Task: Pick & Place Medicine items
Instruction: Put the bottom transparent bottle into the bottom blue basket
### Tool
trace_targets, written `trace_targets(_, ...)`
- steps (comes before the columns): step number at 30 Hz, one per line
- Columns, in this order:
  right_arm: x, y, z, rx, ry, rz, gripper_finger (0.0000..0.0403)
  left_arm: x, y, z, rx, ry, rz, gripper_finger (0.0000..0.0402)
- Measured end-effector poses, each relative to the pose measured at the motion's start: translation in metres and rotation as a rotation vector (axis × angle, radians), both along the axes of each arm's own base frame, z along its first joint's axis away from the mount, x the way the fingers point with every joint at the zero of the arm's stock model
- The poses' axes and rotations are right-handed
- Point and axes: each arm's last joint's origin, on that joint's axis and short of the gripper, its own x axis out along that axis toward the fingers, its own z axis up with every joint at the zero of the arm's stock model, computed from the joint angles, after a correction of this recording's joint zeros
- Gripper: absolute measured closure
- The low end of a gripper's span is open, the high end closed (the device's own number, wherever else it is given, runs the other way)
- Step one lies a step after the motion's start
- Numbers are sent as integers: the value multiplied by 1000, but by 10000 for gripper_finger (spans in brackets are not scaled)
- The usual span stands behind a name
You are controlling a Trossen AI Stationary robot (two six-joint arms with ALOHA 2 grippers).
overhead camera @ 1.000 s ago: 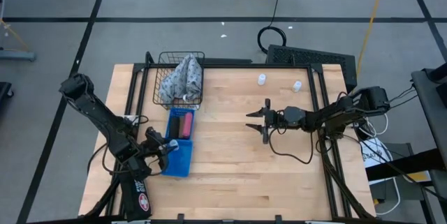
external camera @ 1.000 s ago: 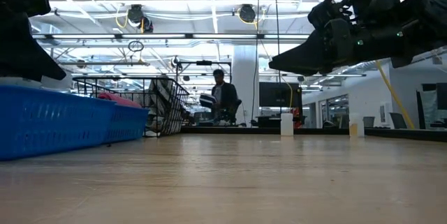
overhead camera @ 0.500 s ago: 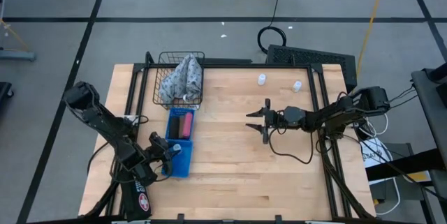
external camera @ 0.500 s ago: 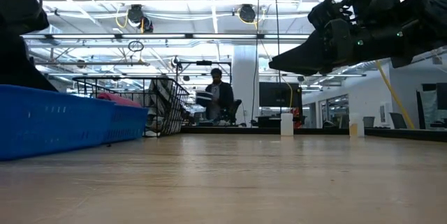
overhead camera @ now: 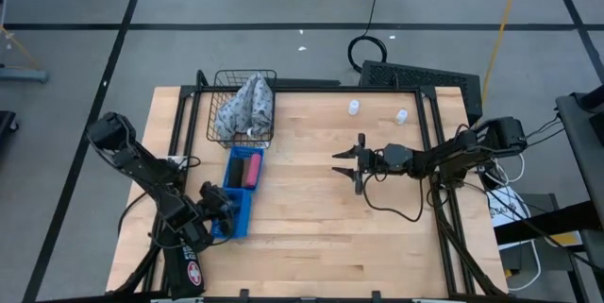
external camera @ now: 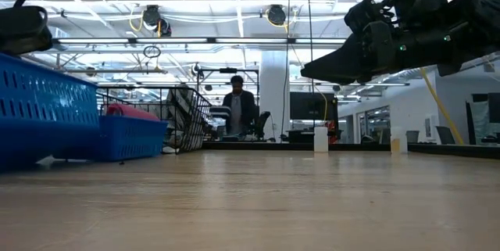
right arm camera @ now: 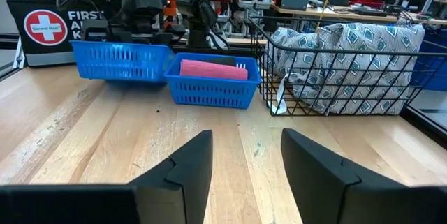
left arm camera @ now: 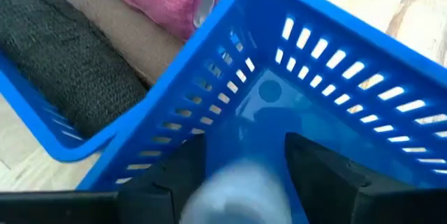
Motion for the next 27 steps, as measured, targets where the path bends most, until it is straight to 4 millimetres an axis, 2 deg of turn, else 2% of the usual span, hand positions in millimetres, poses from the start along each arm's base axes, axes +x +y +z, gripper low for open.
trace_targets(12,0,0,0,0,0,0,248,1,0,0,-66,13,33,222)
trace_targets(27,0,0,0,0,1,0,248,20,10,14,-192,99,32,225)
